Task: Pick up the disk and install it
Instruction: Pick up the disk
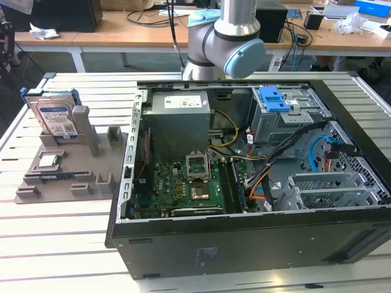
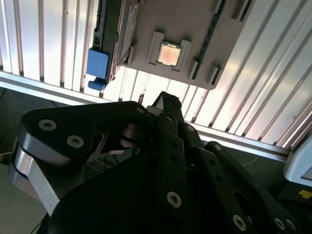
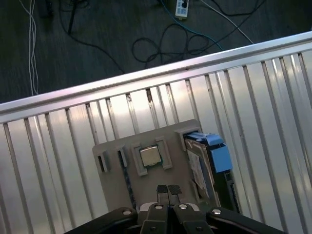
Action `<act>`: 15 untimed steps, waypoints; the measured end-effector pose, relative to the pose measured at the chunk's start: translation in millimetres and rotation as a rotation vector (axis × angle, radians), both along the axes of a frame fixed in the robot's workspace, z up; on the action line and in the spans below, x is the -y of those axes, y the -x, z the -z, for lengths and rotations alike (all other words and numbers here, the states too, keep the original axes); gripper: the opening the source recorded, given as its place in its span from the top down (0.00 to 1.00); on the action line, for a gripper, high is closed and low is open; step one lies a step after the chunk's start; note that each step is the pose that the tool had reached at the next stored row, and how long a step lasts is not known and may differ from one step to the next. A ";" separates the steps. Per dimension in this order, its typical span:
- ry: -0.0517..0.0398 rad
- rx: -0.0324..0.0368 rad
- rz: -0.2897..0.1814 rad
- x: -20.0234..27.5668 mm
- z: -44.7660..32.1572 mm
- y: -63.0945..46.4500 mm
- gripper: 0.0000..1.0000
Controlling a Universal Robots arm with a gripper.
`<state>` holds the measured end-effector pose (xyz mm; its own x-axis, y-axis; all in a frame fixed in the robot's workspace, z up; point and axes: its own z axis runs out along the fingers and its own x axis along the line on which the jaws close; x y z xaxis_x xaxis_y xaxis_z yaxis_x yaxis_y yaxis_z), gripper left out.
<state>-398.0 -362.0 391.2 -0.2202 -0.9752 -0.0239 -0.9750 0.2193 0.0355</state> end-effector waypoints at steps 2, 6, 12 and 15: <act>0.0000 0.0000 -0.034 0.0 0.0 0.0 0.89; 0.0000 0.0001 -0.125 0.0 0.0 0.0 0.89; 0.0000 0.0000 -0.171 0.0 0.0 0.0 0.89; 0.0000 0.0000 -0.171 0.0 0.0 0.0 0.89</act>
<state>-398.1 -362.0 391.3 -0.0506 -0.9984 -0.0239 -0.9981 0.0497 0.0355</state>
